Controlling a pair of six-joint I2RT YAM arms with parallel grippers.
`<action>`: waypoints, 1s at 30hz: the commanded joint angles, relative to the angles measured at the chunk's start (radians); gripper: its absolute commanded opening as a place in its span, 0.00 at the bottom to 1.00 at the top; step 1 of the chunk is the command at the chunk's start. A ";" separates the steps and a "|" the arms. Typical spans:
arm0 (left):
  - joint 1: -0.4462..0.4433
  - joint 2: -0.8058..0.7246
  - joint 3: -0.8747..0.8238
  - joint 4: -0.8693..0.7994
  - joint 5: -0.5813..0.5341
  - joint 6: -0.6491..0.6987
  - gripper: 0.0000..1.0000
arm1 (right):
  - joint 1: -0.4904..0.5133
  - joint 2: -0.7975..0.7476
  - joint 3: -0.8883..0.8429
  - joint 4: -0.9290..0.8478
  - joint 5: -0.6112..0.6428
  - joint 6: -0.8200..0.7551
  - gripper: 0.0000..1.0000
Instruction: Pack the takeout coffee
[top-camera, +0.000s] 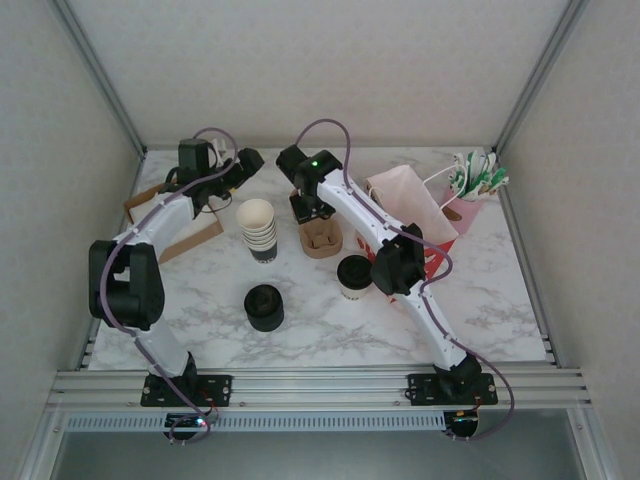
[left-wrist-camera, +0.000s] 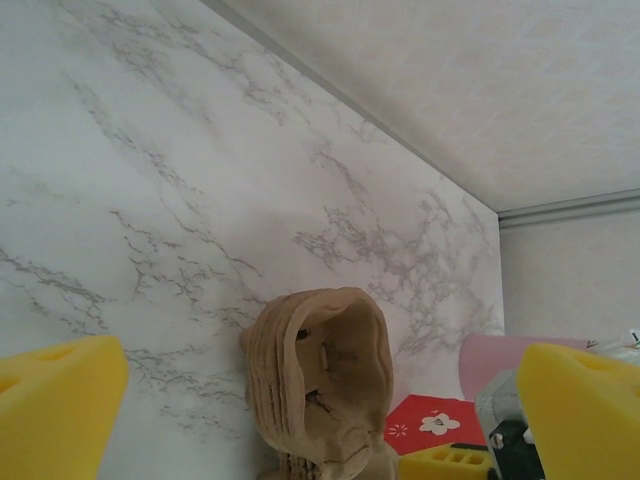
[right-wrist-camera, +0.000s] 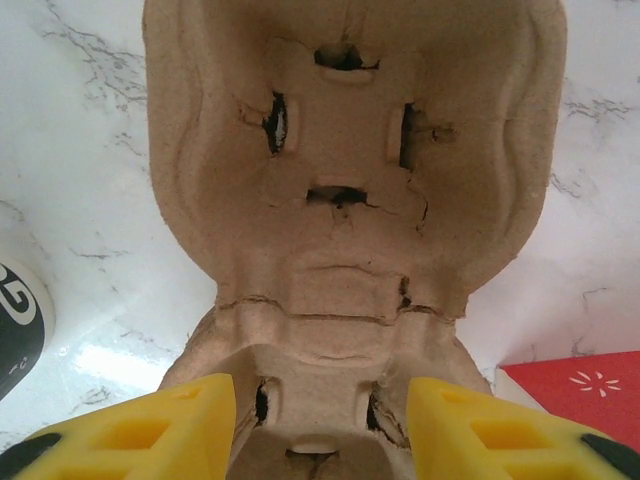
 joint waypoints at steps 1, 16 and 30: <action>-0.009 0.019 0.032 0.020 0.028 0.023 1.00 | -0.024 0.028 0.034 0.015 0.004 -0.017 0.48; -0.029 0.077 0.073 -0.009 0.042 0.047 1.00 | -0.034 0.055 0.036 0.034 -0.038 -0.019 0.48; -0.031 0.077 0.065 -0.015 0.045 0.060 1.00 | -0.021 0.030 0.037 0.042 -0.037 -0.016 0.49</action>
